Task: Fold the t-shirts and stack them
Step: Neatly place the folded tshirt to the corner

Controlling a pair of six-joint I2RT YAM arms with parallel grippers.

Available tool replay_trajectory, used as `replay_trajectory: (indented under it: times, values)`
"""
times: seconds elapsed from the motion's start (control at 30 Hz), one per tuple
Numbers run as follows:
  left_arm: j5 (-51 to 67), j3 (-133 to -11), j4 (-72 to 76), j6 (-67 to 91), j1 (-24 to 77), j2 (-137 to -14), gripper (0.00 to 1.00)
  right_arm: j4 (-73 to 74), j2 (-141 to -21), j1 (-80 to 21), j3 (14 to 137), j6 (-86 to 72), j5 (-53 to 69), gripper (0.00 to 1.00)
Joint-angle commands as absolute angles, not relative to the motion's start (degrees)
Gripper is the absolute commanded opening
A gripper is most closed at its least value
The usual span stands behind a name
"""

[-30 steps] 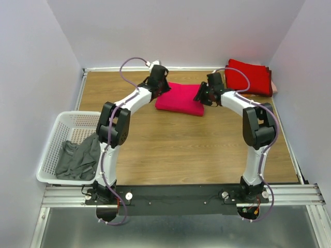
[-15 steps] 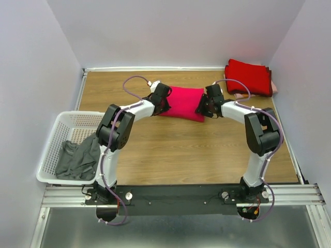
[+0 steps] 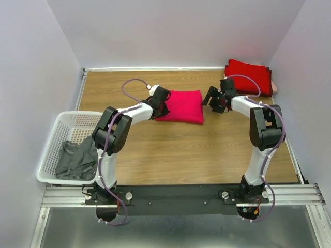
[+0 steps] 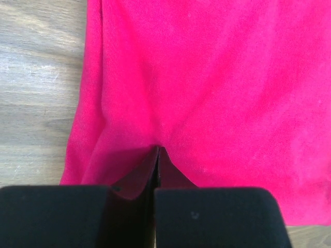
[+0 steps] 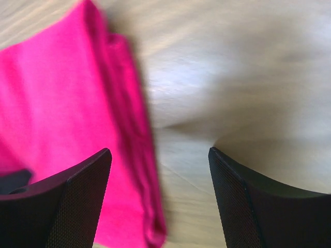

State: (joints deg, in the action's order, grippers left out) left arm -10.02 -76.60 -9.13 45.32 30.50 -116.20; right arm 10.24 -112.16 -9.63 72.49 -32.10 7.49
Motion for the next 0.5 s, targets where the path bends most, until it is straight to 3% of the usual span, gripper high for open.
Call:
replay_trajectory:
  times: [0.0,0.23,0.47]
  values:
    - [-11.87,-75.50,-13.89,43.42,30.41,-115.31,0.06,9.06,-116.36,-10.37,74.44,-30.85,16.96,0.82]
    - [-11.16,-75.59,-13.27,43.33,30.41,-115.40,0.06,5.01,-118.83,-11.60,71.81,-33.57,21.18,0.81]
    - [-9.85,-74.71,-12.22,43.42,30.41,-114.79,0.06,4.57,-123.48,-15.20,74.52,-37.35,20.92,0.73]
